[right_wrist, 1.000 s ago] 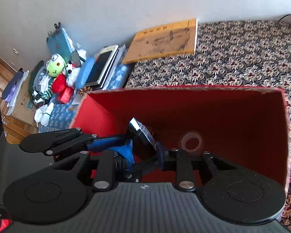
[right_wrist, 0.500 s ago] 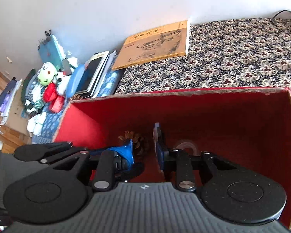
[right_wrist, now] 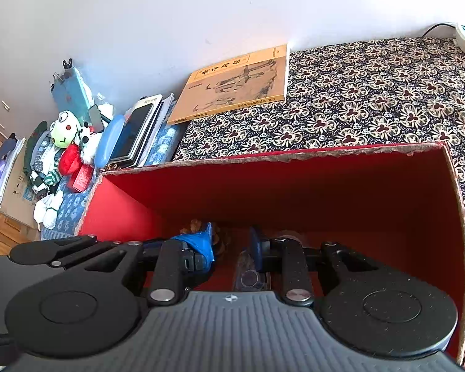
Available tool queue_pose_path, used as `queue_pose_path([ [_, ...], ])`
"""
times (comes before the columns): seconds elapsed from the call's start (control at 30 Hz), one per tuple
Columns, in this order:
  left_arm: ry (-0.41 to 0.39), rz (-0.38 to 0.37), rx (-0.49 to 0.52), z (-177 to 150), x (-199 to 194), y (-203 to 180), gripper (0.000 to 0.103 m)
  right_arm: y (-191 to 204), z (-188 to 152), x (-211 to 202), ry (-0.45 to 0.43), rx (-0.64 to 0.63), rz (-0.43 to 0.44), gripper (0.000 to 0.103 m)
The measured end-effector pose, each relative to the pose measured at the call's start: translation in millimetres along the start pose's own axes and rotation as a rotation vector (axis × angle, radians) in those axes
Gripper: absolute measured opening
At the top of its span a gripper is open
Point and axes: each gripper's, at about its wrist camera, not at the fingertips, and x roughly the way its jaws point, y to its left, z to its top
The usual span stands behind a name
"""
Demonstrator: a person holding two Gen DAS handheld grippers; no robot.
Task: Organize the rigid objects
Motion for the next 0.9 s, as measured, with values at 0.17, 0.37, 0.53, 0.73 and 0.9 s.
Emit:
queue_pose_path([
  [0.17,-0.007,0.021,-0.004,-1,-1,0,0.050,2,-1,-4,-0.011,-0.004,-0.027,0.009],
  [0.37,-0.024,0.054,0.003,-2,-3,-3,0.052,2,-5,-12,-0.035,0.010,-0.062,0.009],
  [0.53,-0.036,0.078,0.000,-2,-5,-3,0.055,-2,-11,-19,-0.058,0.039,-0.098,0.009],
  [0.73,-0.048,0.107,-0.015,-2,-6,-3,0.056,-7,-14,-24,-0.124,0.069,-0.138,0.010],
  [0.9,-0.051,0.123,-0.029,-2,-7,-2,0.057,6,-16,-23,-0.166,0.001,-0.199,0.010],
])
